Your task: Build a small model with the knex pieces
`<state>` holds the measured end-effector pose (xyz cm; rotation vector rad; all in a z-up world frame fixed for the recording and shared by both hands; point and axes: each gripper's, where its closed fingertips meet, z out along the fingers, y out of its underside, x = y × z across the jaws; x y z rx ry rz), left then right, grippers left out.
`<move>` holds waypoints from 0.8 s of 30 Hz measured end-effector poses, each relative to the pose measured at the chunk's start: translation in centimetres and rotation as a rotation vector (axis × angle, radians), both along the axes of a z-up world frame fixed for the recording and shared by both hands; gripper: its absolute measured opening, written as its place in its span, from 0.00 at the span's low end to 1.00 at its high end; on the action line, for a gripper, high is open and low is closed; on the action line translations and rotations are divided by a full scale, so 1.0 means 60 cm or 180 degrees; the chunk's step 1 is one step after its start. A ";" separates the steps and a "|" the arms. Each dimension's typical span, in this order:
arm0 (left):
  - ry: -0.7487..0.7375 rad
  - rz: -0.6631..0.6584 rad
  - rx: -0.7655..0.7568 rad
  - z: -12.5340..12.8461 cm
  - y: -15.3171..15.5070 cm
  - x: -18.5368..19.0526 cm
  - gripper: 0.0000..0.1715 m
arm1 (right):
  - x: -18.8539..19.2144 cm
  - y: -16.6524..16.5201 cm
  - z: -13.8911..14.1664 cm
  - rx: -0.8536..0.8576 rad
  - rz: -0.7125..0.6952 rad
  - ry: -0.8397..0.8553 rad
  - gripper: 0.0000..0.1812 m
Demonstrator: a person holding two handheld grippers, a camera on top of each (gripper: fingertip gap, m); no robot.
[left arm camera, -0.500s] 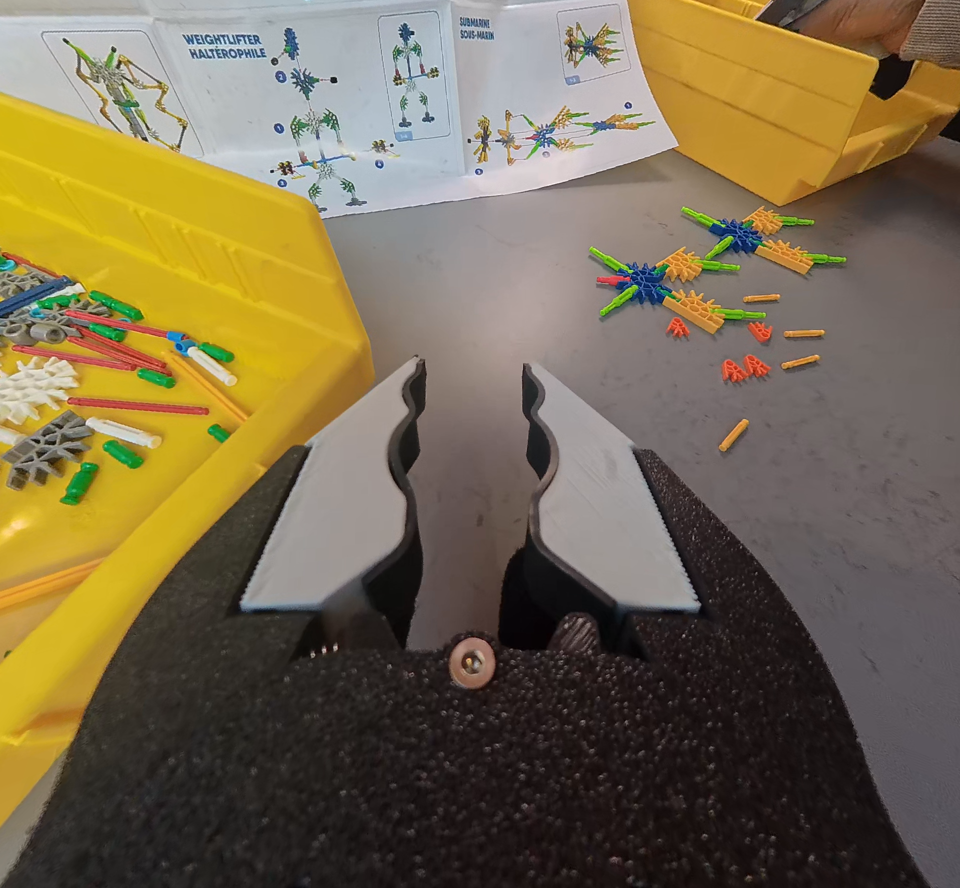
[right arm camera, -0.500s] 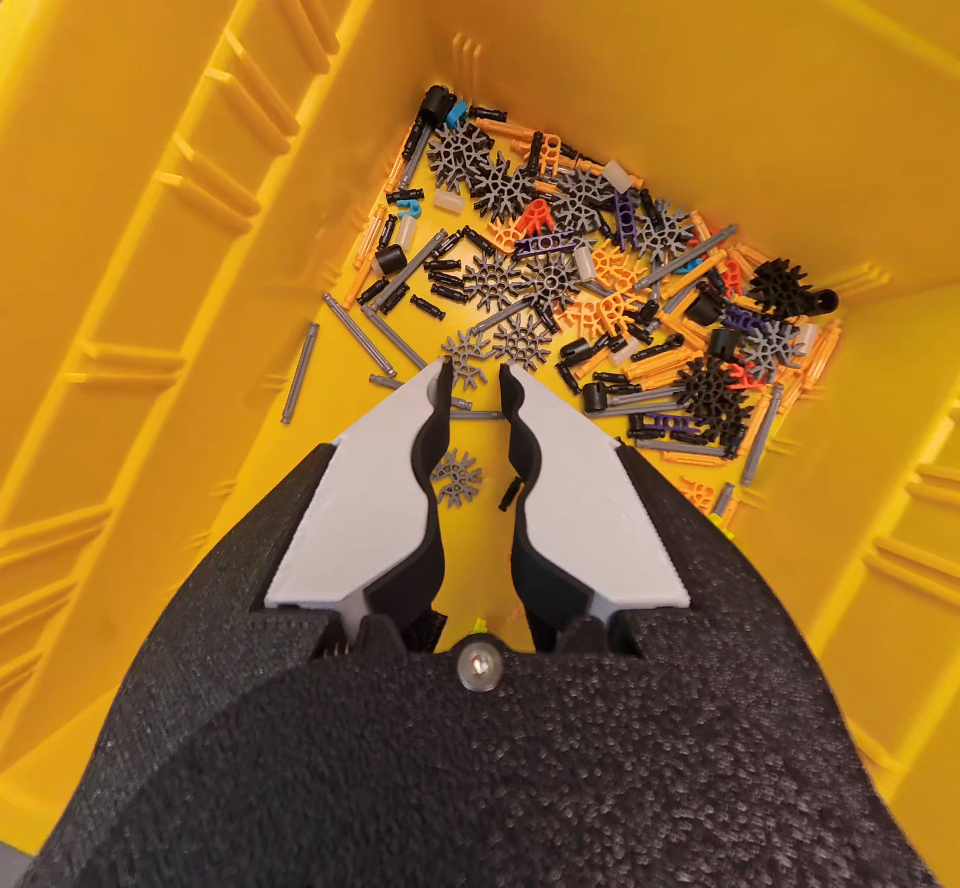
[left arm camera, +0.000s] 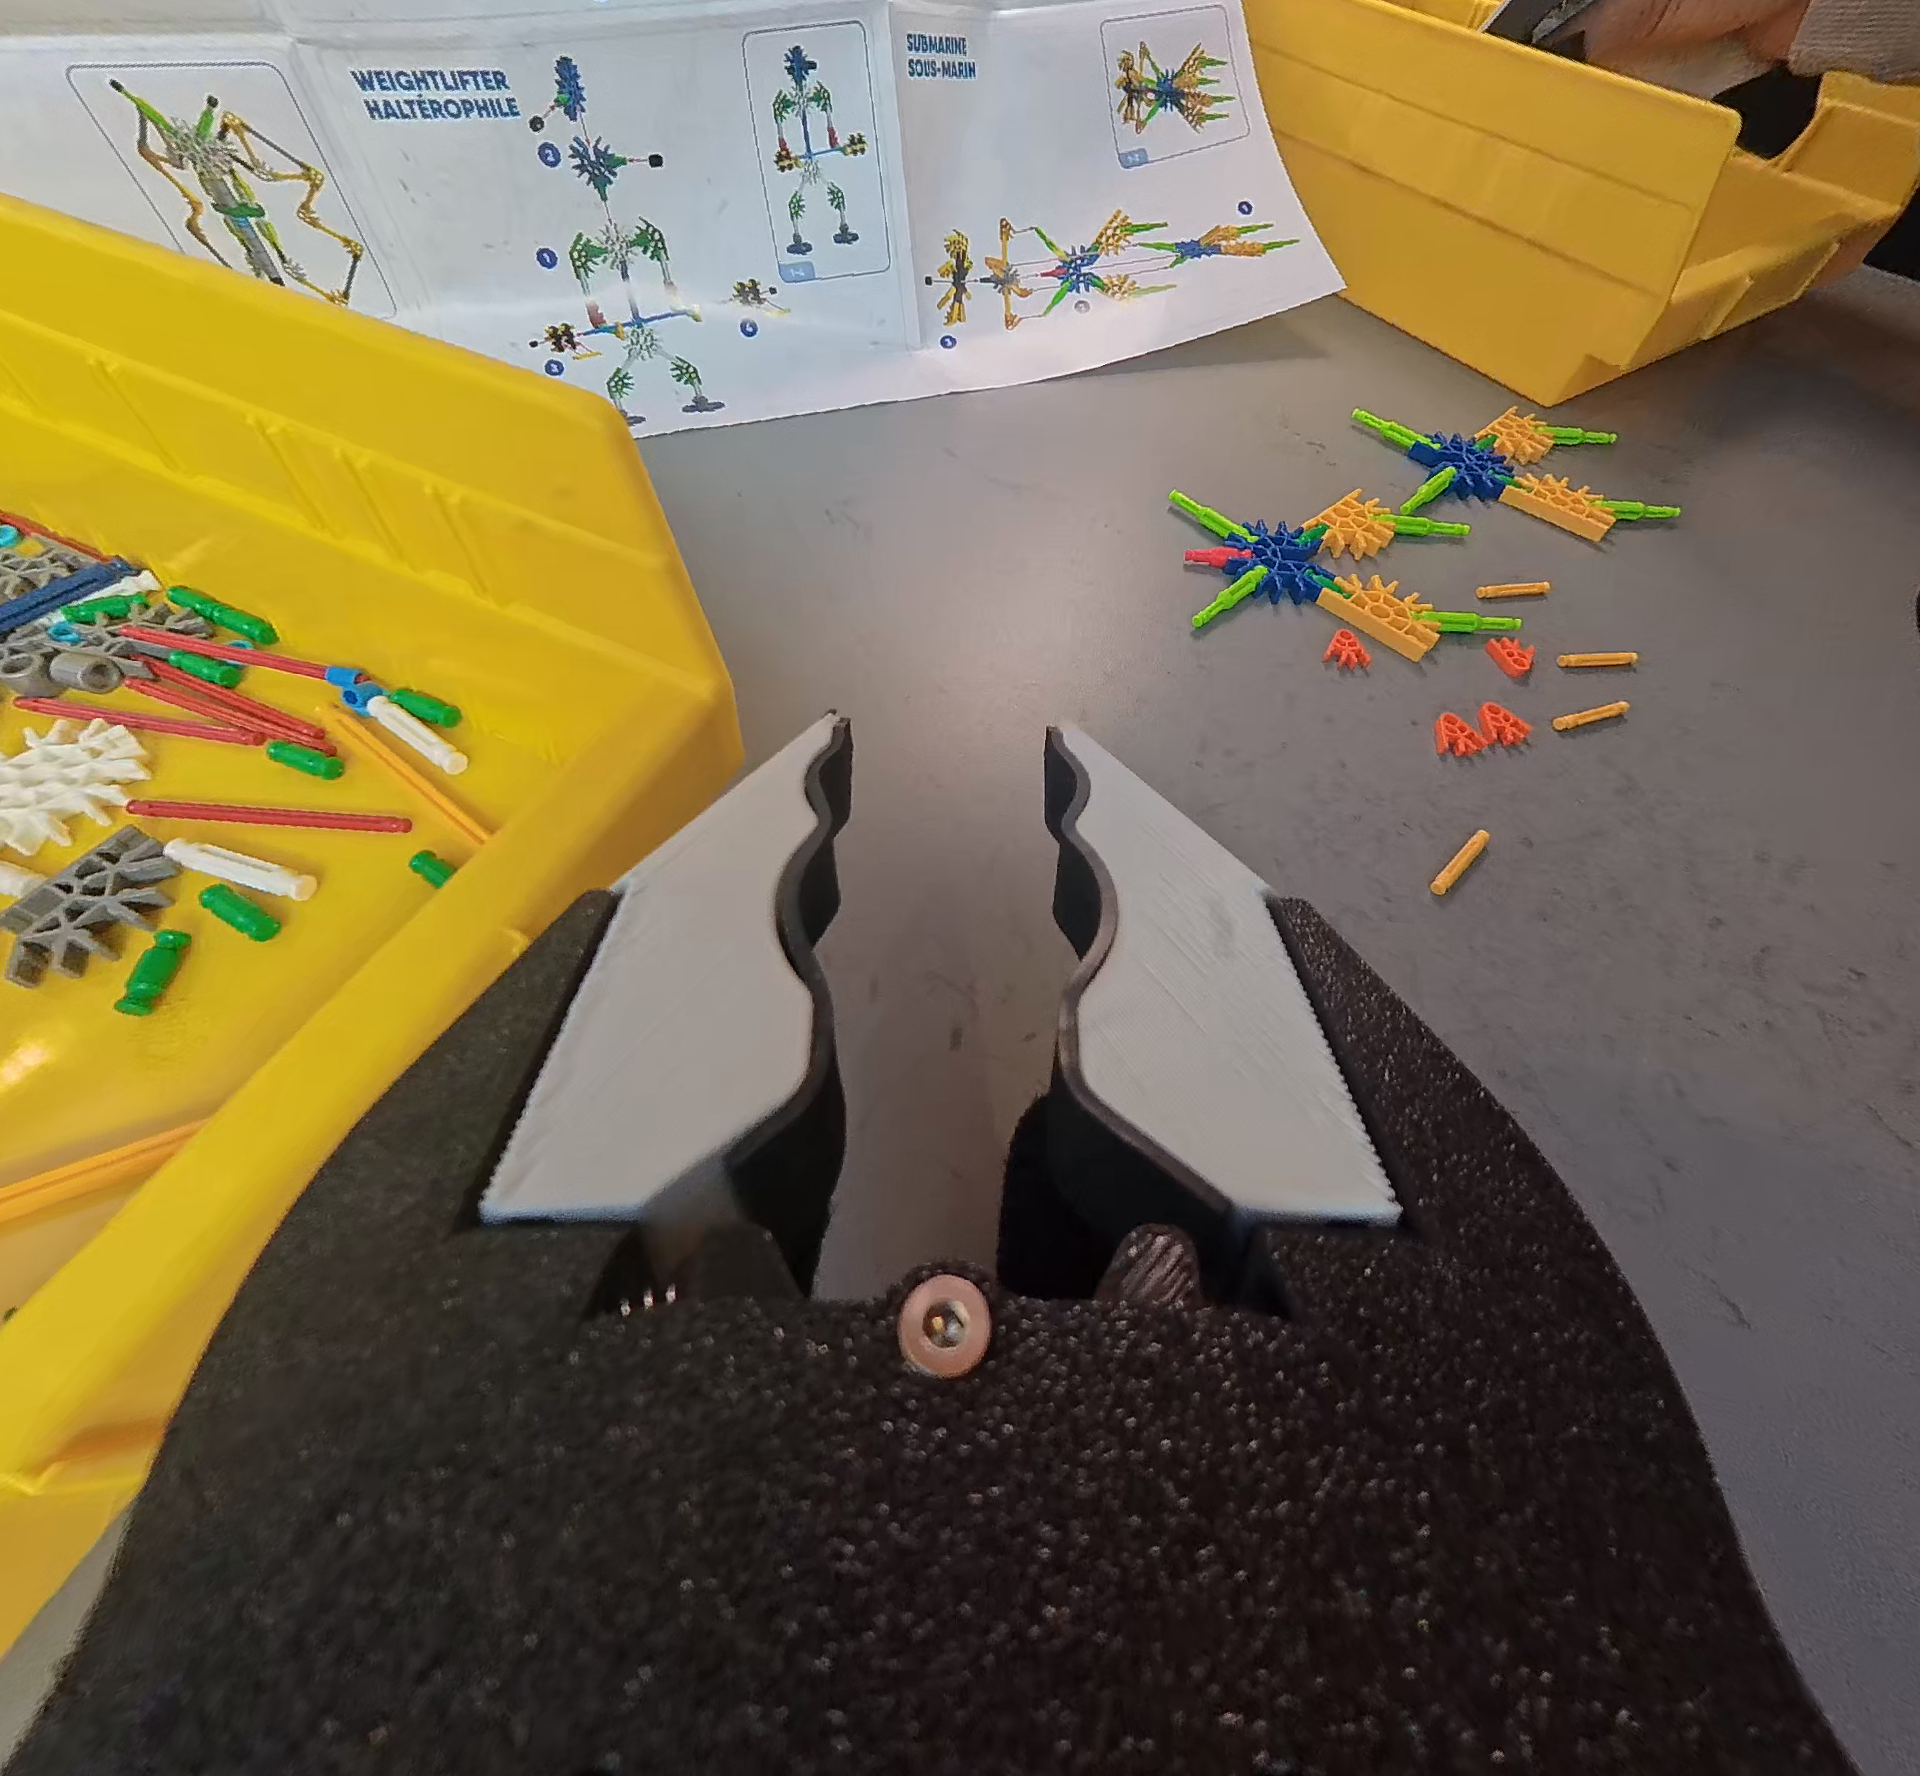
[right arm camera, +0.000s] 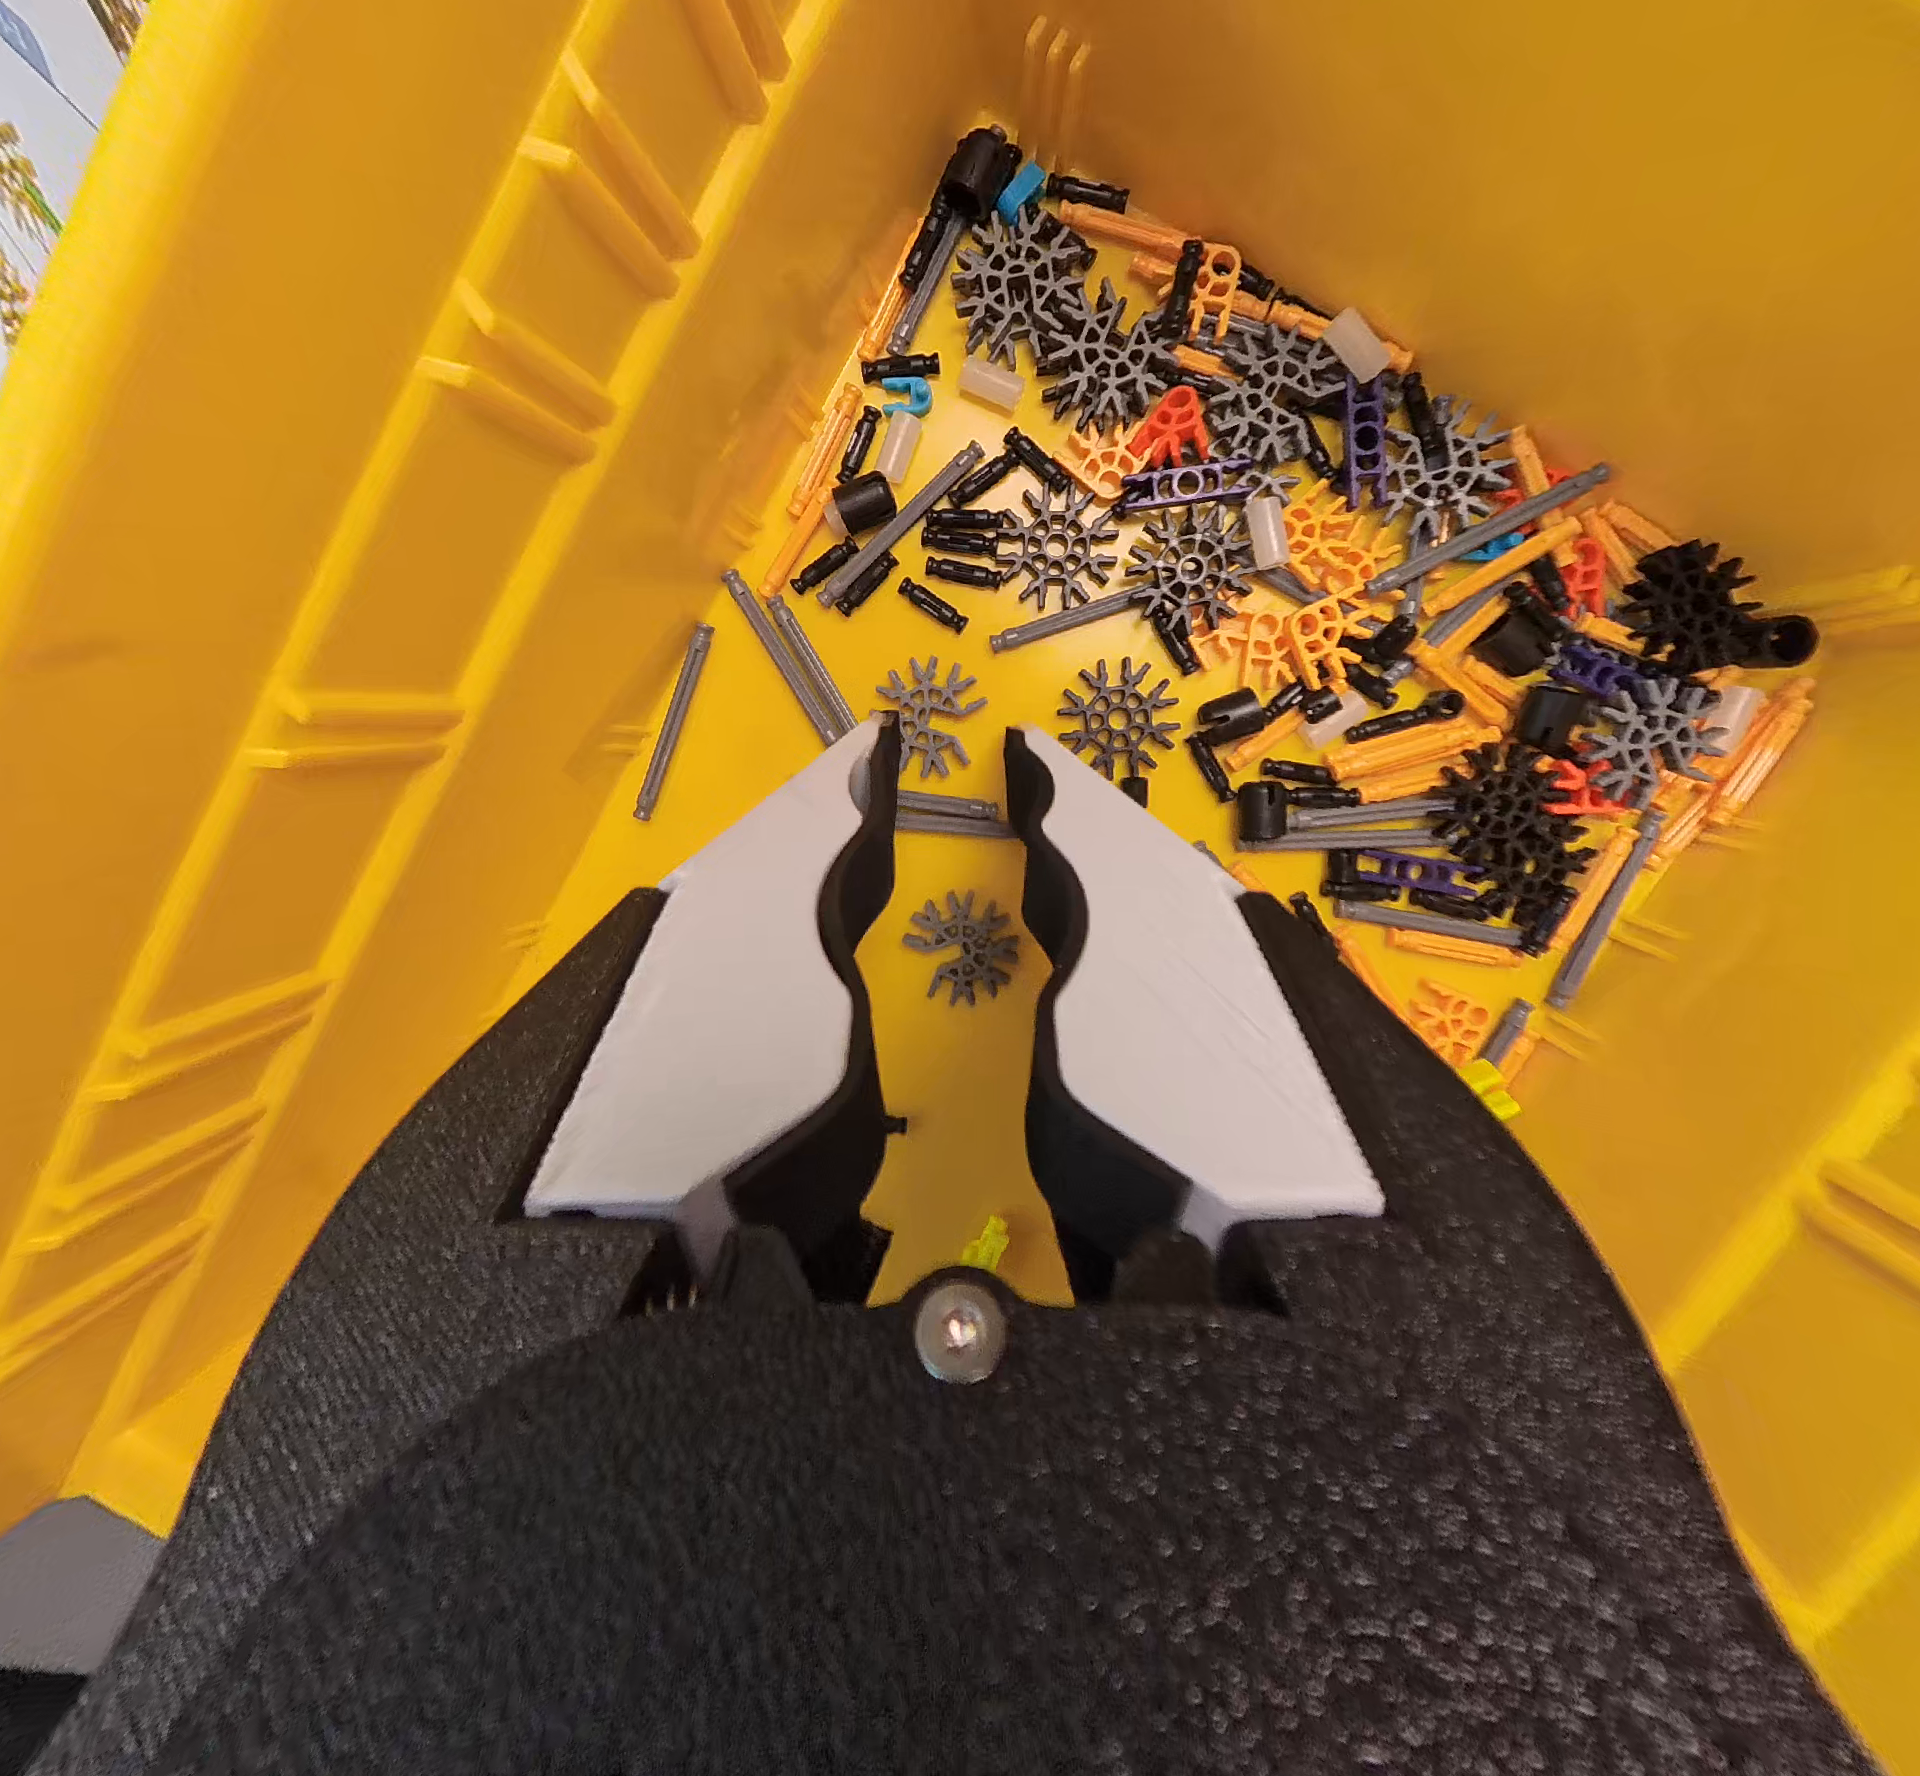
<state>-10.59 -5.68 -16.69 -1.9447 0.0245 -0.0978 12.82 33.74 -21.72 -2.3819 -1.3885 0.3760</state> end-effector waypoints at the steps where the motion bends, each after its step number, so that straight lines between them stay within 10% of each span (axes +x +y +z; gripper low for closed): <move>1: 0.0000 -0.0002 -0.0002 0.000 0.000 0.000 0.22 | 0.003 0.002 0.001 0.0034 0.0005 -0.0042 0.09; 19: 0.0014 -0.0022 -0.0007 0.000 0.000 0.002 0.21 | 0.007 0.006 0.000 0.0278 0.0099 -0.0148 0.08; 24: 0.0019 -0.0021 0.0006 0.001 -0.002 0.001 0.21 | -0.029 -0.072 0.128 0.0600 0.0438 0.0718 0.08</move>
